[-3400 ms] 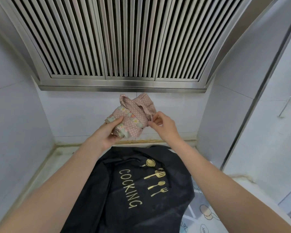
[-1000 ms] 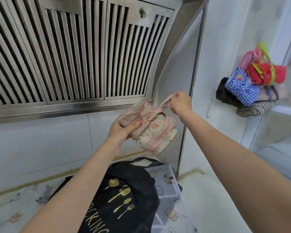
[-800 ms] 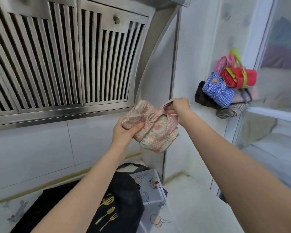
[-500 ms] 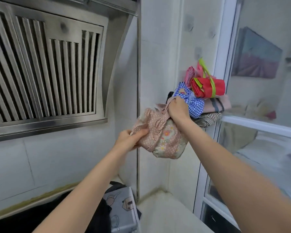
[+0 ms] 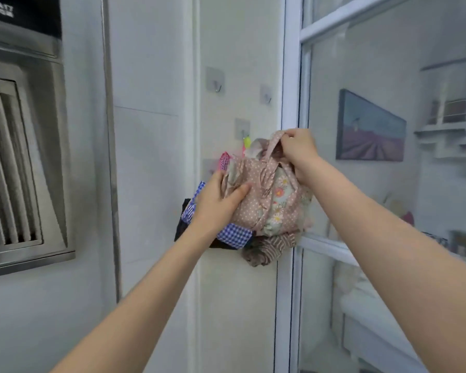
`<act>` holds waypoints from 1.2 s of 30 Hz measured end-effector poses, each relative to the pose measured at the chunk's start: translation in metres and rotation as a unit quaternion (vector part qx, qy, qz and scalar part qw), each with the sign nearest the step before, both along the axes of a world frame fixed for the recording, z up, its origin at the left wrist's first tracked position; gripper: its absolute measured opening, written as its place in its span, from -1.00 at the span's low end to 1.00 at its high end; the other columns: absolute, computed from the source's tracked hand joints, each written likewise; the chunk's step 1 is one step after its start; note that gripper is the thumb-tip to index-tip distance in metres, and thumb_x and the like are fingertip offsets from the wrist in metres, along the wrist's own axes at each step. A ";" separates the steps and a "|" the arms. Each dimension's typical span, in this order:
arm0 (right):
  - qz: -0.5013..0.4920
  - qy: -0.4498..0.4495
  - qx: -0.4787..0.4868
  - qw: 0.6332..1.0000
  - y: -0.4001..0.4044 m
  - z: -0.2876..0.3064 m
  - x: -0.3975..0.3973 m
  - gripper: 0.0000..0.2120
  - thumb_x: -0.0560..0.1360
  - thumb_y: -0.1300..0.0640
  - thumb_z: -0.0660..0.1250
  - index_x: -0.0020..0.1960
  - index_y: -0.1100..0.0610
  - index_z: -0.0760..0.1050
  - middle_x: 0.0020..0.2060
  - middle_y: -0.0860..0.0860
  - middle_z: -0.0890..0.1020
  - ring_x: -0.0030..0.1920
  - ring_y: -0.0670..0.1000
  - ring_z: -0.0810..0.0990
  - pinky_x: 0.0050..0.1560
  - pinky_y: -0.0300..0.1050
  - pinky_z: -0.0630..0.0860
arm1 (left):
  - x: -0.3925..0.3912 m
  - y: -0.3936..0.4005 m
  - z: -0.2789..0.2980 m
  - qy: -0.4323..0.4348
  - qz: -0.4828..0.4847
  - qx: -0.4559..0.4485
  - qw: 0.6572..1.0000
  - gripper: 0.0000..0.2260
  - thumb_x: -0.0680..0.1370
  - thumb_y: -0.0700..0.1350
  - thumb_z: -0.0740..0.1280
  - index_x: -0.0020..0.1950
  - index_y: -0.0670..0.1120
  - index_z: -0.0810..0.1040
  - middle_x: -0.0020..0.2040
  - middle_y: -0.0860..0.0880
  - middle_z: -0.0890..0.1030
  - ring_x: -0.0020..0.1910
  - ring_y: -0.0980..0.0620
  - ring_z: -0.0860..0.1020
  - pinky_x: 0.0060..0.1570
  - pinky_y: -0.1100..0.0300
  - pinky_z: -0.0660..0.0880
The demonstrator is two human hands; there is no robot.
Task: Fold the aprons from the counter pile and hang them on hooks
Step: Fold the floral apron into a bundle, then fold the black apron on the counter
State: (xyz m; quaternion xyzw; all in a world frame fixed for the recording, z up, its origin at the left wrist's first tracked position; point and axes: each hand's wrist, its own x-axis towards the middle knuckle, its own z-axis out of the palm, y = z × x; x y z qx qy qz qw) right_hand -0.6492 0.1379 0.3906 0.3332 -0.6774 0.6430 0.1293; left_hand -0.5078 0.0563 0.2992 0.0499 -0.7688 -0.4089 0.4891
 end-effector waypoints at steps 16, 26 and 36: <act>-0.026 -0.068 -0.137 0.988 -0.048 0.144 -0.123 -0.72 0.44 0.27 0.33 0.14 0.23 0.44 0.01 0.11 0.51 -0.01 0.08 0.53 0.11 0.03 0.54 | -0.180 -0.030 0.120 -0.096 0.391 -0.282 0.871 -0.74 0.64 -0.02 0.05 0.16 -0.19 0.32 0.08 -0.14 0.54 0.12 -0.11 0.47 0.09 0.06 0.19; -0.127 0.081 -0.005 0.989 -0.103 0.144 -0.151 -0.80 0.50 0.23 0.32 0.11 0.24 0.52 0.07 0.12 0.60 -0.09 0.05 0.52 -0.21 -0.23 0.35 | -0.203 -0.077 0.119 -0.042 0.499 -0.321 0.804 -0.77 0.49 -0.08 0.11 -0.20 -0.16 0.49 -0.37 -0.09 0.56 -0.30 -0.05 0.56 -0.18 0.17 0.34; -0.127 0.126 0.155 0.972 -0.099 0.107 -0.146 -0.72 0.58 0.17 0.15 -0.29 0.18 0.25 -0.27 0.08 0.42 -0.25 0.10 0.40 -0.37 -0.15 0.27 | -0.193 -0.078 0.077 -0.053 0.465 -0.363 0.806 -0.65 0.39 0.01 0.11 -0.30 -0.21 0.56 -0.12 -0.17 0.60 -0.16 -0.13 0.56 -0.15 0.07 0.19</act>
